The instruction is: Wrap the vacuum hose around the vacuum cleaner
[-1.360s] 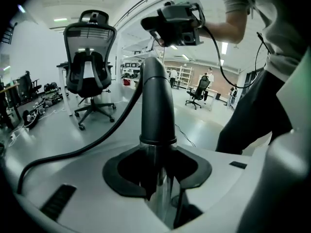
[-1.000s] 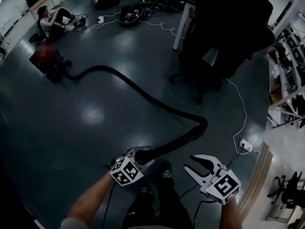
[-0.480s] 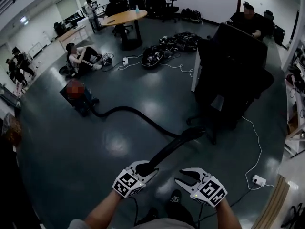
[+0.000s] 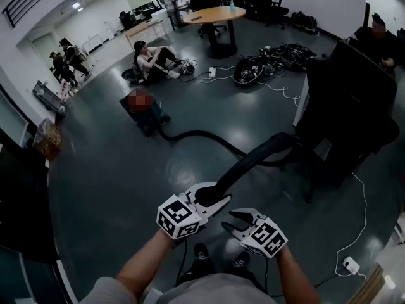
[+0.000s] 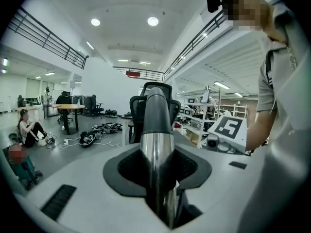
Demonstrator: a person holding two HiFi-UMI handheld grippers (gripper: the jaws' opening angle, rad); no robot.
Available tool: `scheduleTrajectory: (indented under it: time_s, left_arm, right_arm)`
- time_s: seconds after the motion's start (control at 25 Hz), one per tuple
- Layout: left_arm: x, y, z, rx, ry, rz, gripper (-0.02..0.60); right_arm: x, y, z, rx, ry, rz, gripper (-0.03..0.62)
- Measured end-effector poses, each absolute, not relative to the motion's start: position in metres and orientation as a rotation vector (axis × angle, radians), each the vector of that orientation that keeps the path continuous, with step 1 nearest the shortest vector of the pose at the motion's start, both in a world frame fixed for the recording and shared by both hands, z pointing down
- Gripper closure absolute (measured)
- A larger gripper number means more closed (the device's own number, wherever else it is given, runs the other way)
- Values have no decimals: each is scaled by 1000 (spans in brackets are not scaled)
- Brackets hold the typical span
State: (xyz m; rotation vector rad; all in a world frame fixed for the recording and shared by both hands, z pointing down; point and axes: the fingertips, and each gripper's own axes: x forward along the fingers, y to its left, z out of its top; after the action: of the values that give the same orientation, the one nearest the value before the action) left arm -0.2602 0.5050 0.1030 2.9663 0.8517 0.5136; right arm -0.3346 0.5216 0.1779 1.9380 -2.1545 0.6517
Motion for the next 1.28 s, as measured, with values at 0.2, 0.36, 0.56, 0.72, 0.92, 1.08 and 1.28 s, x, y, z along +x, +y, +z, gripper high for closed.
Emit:
scheduleTrajectory:
  time_s: [0.2, 0.36, 0.56, 0.72, 0.92, 1.08, 1.28]
  left_arm:
    - [-250, 493, 75, 2951, 834, 435, 431]
    - [-244, 471, 57, 2875, 826, 331, 431]
    - [-232, 433, 34, 2814, 870, 212, 431]
    - [-236, 397, 4, 2732, 908, 111, 431]
    - [-229, 362, -16, 2614, 931, 7, 431]
    - [-227, 329, -25, 2492, 933, -81, 431]
    - [-233, 286, -27, 2480, 927, -124, 431]
  right_arm:
    - [-339, 476, 161, 1989, -2378, 742, 388]
    - [-345, 447, 160, 1999, -2416, 769, 387]
    - [-343, 397, 166, 2027, -2343, 779, 388]
    - [-336, 352, 154, 2106, -2279, 762, 388]
    - [-324, 309, 148, 2156, -2255, 714, 388]
    - [-321, 266, 138, 2170, -2269, 630, 388]
    - [-316, 229, 136, 2218, -2174, 582, 527]
